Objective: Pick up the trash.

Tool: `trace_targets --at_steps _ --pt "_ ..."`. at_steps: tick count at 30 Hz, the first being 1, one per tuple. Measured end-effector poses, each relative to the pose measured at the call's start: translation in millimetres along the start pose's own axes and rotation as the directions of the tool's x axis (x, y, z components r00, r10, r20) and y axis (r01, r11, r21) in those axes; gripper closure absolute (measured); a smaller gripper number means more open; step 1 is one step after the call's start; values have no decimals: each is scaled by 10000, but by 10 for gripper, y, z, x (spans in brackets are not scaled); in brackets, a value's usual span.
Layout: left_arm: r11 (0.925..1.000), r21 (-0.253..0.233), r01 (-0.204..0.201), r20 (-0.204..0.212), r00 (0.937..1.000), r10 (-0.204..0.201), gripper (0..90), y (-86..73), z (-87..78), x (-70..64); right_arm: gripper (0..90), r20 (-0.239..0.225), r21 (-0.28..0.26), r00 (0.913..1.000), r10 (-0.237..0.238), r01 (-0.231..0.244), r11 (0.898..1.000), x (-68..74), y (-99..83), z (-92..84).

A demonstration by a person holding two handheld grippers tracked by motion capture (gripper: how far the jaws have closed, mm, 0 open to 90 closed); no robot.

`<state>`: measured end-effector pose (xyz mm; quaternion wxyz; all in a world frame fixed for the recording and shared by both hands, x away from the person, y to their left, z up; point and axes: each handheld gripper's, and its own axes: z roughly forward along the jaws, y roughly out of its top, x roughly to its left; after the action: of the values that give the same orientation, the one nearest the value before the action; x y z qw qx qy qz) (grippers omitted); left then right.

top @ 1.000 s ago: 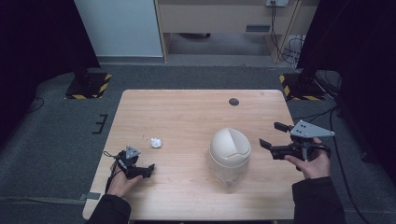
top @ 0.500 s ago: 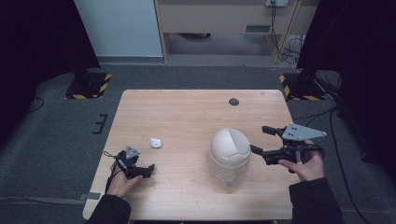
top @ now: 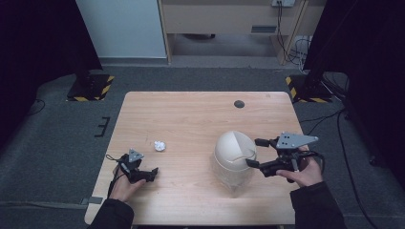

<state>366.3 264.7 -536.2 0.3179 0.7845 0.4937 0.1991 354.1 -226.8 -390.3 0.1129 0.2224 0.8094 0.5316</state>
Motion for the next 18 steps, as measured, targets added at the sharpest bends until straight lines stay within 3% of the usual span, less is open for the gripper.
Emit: trace_targets --at_steps 4,8,18 --pt "10000 0 -3 4 10000 3 0 0 0 0 212 -211 248 9998 -20 25 9997 27 -20 54" --pt "10000 1 -2 5 10000 2 0 0 0 0 224 -267 838 9996 -120 142 9964 54 -58 133" --pt "10000 3 -2 5 10000 2 0 0 0 0 224 -421 1052 9991 33 11 9945 65 -104 207"
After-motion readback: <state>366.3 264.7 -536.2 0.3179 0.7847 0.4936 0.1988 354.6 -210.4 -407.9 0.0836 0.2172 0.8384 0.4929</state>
